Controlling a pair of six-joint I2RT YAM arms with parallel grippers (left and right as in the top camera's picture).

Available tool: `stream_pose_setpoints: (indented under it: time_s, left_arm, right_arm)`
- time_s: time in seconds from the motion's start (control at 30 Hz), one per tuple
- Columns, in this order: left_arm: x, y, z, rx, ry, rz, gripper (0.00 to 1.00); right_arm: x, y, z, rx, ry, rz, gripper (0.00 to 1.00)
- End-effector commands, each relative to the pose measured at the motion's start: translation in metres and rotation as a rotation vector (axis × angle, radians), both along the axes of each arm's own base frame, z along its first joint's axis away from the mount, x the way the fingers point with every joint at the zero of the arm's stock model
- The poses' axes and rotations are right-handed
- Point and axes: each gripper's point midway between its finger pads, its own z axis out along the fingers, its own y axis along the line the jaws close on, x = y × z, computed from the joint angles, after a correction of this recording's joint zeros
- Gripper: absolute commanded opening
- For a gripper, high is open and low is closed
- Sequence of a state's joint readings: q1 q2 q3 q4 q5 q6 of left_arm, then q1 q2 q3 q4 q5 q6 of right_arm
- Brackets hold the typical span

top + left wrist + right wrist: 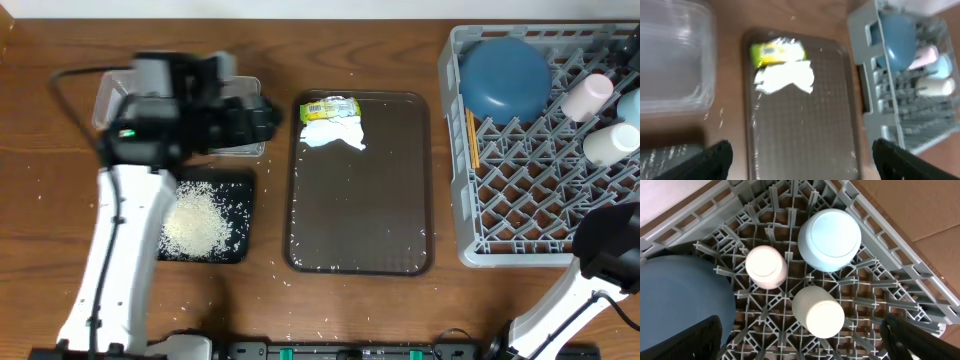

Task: Sort waste into correct bins and load items into the dishwasher rack
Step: 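Reach the left gripper to the white tissue on the brown tray and grasp it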

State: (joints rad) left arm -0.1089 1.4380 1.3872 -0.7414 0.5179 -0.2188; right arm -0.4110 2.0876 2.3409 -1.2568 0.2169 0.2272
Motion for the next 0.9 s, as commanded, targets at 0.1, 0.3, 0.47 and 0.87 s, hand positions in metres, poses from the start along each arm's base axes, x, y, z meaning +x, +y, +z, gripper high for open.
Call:
stream_pose_setpoints:
  time_s: [0.1, 0.3, 0.47, 0.87]
  left_arm:
    - [0.031, -0.048, -0.038, 0.235, -0.050, -0.035, 0.91]
    - [0.058, -0.086, -0.103, 0.302, -0.018, -0.113, 0.91]
    - [0.075, -0.093, -0.164, 0.380, 0.025, -0.115, 0.90]
    - [0.091, -0.097, -0.234, 0.442, 0.047, -0.143, 0.87]
  right_arm:
    - [-0.003, -0.007, -0.003, 0.002, 0.005, -0.019, 0.99]
    - [-0.003, -0.007, -0.003, 0.002, 0.005, -0.019, 0.99]
    - [-0.003, -0.007, -0.003, 0.002, 0.005, -0.019, 0.99]
    - [-0.003, -0.007, -0.003, 0.002, 0.005, -0.019, 0.99]
